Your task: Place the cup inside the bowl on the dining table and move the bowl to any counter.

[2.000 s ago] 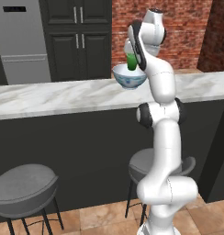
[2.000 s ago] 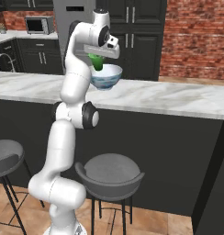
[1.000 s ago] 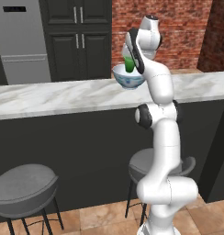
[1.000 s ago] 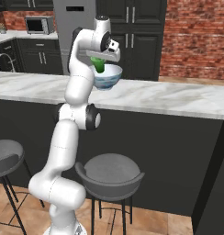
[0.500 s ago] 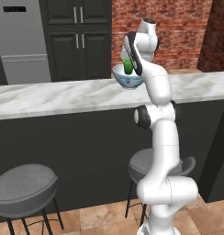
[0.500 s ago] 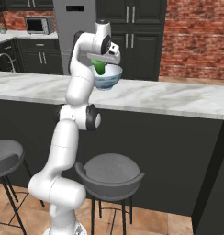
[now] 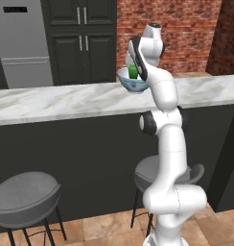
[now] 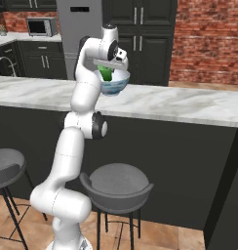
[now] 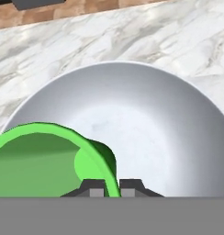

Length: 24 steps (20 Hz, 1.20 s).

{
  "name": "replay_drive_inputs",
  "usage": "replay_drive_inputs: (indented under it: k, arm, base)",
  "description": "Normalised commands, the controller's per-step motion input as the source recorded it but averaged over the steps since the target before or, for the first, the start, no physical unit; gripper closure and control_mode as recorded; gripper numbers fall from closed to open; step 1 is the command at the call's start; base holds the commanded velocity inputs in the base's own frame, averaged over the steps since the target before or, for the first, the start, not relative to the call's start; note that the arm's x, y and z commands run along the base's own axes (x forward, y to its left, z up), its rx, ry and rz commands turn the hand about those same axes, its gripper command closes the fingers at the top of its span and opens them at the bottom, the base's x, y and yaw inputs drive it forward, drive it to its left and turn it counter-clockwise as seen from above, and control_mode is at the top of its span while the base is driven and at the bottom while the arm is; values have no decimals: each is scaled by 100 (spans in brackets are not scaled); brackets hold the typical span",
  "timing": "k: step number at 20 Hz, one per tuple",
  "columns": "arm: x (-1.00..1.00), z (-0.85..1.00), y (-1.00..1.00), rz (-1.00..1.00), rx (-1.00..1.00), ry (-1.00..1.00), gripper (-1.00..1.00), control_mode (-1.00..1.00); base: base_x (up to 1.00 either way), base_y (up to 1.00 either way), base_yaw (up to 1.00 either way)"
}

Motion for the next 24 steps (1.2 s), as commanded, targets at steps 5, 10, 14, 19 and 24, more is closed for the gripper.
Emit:
replay_drive_inputs:
  k: [5, 10, 14, 19, 24]
  arm:
    - [6, 0, 1, 0, 0, 5, 100, -100]
    - [0, 0, 0, 0, 0, 4, 100, -100]
    - [0, 0, 0, 0, 0, 1, 100, -100]
    - [0, 0, 0, 0, 0, 0, 100, -100]
    - [0, -2, 0, 0, 0, 0, 100, -100]
  base:
    - [0, 0, 0]
    - [0, 0, 0]
    - [0, 0, 0]
    - [0, 0, 0]
    - [0, 0, 0]
